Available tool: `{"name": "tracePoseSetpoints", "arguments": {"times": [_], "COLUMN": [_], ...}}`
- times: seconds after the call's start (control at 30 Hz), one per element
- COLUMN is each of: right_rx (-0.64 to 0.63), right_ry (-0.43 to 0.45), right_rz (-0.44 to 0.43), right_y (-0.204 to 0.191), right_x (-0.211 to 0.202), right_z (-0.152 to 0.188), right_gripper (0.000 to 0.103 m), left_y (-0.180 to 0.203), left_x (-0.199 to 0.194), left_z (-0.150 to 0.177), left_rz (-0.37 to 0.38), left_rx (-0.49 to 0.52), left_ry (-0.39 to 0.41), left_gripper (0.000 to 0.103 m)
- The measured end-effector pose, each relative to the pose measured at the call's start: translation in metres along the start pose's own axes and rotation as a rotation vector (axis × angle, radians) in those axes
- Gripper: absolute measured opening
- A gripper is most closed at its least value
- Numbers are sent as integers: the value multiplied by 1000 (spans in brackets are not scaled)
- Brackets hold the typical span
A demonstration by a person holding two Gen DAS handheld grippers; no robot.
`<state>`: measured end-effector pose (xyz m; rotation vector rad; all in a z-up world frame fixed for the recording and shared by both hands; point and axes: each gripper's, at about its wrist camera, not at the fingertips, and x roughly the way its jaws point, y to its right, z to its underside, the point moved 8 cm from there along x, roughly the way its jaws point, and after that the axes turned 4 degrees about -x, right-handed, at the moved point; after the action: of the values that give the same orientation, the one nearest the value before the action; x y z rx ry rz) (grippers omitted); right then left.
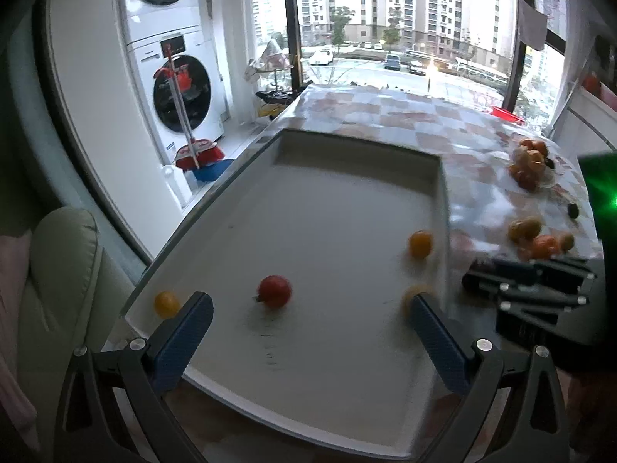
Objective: Organize fruits
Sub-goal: 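Lower the open right tool around the dark plum on the table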
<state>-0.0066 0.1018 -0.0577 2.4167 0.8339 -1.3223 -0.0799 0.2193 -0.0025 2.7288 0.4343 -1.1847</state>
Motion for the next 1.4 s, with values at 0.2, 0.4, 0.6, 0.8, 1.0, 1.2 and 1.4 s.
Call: {"name": "tracePoseSetpoints", "arguments": {"times": [0.2,0.4,0.6,0.8,1.0,1.2,1.4], "right_rx": [80,256,358,345,328,331,331], "right_ry": [28,62,81,86,59,60,60], "right_rz": [31,221,271,338,352,350,350], "right_y": [42,129,175,176,174,174,173], "right_x": [-43,-86,-100,-98,-93,-95,-94], "right_z": [47,109,137,141,141,143,143], "right_gripper": [33,33,55,79,89,90,90], "left_y": [42,111,163,164,162,163,163], "left_x": [-21,-20,8,20,22,21,21], "left_z": [-7,10,37,55,57,57,57], "left_rz": [71,157,146,156,186,184,185], "left_rx": [40,134,196,177,141,139,140], "left_ry": [39,9,-46,-89,-105,-104,-104], "left_gripper": [102,102,102,103,103,103,103]}}
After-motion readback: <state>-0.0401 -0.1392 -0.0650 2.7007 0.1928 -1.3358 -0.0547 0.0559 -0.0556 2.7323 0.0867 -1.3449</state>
